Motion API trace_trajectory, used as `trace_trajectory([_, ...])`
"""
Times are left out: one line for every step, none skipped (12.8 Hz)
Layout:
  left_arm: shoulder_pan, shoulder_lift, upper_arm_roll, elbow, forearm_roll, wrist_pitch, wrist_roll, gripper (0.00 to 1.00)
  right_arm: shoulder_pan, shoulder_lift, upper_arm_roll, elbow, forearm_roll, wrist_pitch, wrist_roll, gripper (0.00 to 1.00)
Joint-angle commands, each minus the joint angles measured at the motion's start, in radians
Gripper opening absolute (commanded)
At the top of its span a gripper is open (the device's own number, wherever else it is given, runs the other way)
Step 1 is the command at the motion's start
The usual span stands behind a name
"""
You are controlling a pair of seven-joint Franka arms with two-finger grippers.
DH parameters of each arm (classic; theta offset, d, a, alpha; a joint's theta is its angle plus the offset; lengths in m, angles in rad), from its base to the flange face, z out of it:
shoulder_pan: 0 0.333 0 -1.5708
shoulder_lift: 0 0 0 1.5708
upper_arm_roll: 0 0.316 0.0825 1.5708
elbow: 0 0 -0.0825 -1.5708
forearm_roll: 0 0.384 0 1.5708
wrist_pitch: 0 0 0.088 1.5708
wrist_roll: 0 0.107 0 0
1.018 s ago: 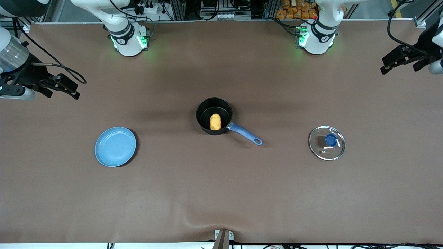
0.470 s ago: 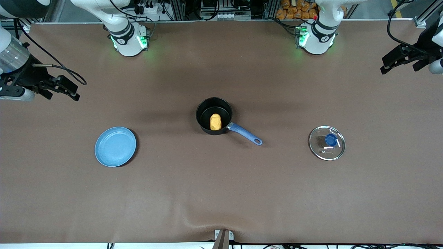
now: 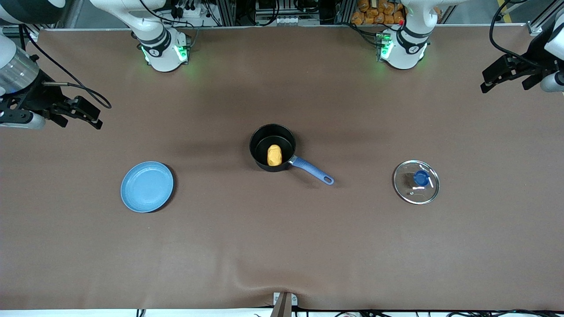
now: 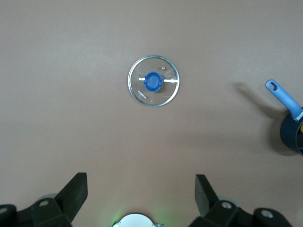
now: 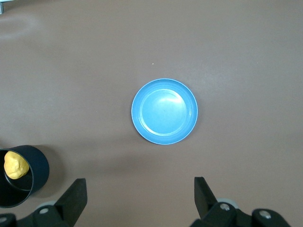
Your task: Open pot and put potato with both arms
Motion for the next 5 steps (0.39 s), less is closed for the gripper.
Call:
trace_trajectory([0.007,0.022,-0.002,0.04,-0.014,-0.035,-0.007,1.0,-0.024,-0.023,0.017,-0.02,0.017,0.007,-0.013,1.0])
trace_trajectory([0.005,0.023,-0.002,0.04,-0.014,-0.035,-0.007,1.0,-0.027,-0.023,0.017,-0.02,0.017,0.005,-0.013,1.0])
trace_trajectory([0.004,0.025,-0.002,0.042,-0.014,-0.035,-0.007,1.0,-0.027,-0.023,0.017,-0.02,0.018,0.005,-0.014,1.0])
trace_trajectory([0.002,0.025,-0.002,0.042,-0.012,-0.035,-0.007,1.0,-0.027,-0.023,0.017,-0.02,0.018,0.005,-0.014,1.0])
trace_trajectory([0.005,0.023,-0.002,0.042,-0.012,-0.037,-0.007,1.0,-0.027,-0.023,0.017,-0.02,0.018,0.005,-0.014,1.0])
